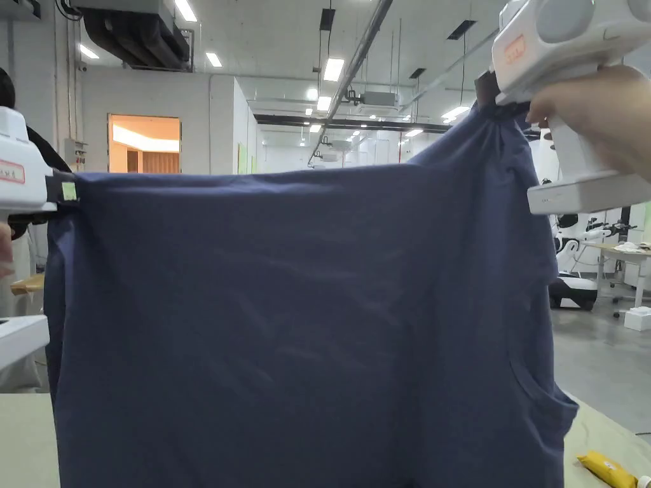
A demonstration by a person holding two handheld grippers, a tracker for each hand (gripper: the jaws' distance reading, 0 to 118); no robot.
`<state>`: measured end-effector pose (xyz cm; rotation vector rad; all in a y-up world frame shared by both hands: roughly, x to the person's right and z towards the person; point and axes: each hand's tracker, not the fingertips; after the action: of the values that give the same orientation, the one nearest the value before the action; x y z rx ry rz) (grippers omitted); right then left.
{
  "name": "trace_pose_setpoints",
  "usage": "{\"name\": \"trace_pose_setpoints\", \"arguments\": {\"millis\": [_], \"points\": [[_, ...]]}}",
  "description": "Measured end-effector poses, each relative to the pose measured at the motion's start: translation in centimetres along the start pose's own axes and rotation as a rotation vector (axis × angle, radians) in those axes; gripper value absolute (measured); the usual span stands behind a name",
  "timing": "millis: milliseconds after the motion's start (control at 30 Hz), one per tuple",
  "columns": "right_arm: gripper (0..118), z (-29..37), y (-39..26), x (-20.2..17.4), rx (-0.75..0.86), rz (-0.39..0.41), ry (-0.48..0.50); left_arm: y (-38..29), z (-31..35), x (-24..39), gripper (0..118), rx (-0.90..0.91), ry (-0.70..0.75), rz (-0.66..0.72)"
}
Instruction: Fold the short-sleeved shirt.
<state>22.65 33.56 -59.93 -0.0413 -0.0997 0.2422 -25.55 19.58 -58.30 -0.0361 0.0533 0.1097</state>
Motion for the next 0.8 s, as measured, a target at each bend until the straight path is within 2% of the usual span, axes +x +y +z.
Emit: {"name": "trace_pose_setpoints", "arguments": {"millis": [100, 200, 333, 400, 567, 667, 733, 800], "points": [[0, -1.3, -0.9, -0.7, 0.017, 0.006, -0.016, -0.6, -2.3, 0.0, 0, -0.029, 0.006, -0.020], [0, -2.6, -4.1, -1.0, -0.024, -0.017, 0.017, -3.0, -4.0, -0.7, 0, -0.145, -0.009, -0.021], [0, -3.4, -12.7, -1.5, -0.180, -0.019, 0.100, -9.8, -4.6, -1.9, 0, -0.353, -0.049, -0.024], [0, -2.6, -18.0, -1.5, -0.288, -0.063, 0.133, -14.3, -3.6, -2.5, 0, -0.457, -0.106, 0.008], [0, 2.3, -32.8, -2.3, -0.535, -0.118, 0.266, -27.4, 1.3, -3.1, 0, -0.804, -0.193, 0.133], [0, 6.7, -41.2, -2.8, -0.676, -0.154, 0.276, -35.1, 4.2, -3.7, 0, -1.078, -0.245, 0.171], [0, 9.5, -45.8, -2.8, -0.748, -0.159, 0.300, -38.7, 6.8, -4.0, 0, -1.151, -0.247, 0.122], [0, 12.3, -49.3, -2.6, -0.827, -0.168, 0.299, -40.9, 9.2, -4.7, 0, -1.210, -0.234, 0.137]]}}
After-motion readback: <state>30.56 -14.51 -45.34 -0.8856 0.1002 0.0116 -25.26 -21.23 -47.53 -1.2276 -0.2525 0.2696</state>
